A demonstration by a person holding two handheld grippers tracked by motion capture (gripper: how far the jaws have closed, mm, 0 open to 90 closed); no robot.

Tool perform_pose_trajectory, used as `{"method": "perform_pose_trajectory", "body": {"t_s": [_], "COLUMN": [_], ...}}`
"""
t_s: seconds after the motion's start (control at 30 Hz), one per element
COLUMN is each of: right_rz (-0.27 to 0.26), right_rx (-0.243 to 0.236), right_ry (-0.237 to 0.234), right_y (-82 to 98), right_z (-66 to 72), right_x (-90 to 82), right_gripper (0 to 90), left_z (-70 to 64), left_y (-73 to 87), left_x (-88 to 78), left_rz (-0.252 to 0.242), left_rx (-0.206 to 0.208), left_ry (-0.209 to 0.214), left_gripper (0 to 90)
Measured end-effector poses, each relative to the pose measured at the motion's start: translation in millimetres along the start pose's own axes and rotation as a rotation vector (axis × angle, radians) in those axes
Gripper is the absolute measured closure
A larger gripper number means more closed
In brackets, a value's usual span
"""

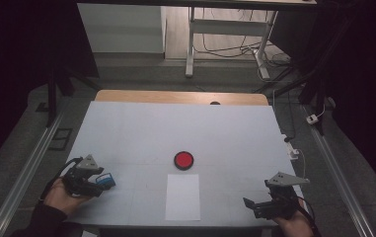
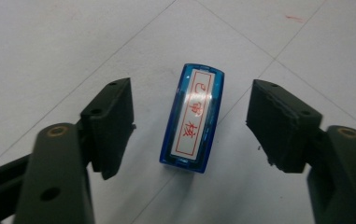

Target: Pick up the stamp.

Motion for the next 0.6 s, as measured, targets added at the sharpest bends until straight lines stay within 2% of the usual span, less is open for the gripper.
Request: {"method": "perform_pose_trajectory", "body": {"t_s": [0.17,0.6], "right_rz": [0.002,0.001], "right_rx": [-0.005,-0.006], "right_ry": [0.0,0.0], "right_y": [0.1,0.0], "right_z": [0.6,0.5], "right_x": [0.3,0.1], "right_gripper": [0.7,0.7], "left_z": [0.9,0.1], "left_y": [-1.3,0.9], "left_x": [-3.6,-6.8], "left_rz": [-0.014,-0.006], "left_rx": [0.013,0.028], "left_ry": [0.01,0.026], "left_gripper": [46.8,65.9]}}
Point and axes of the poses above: each handheld gripper's, and its own axes: x roughly forward along the jaws, y roughly out of its underside, z roughly to its left, the point moved 10 cm from there along x, roughly forward along the jaws, and after that the axes turned 8 degrees about -z, right-handed, at the moved point
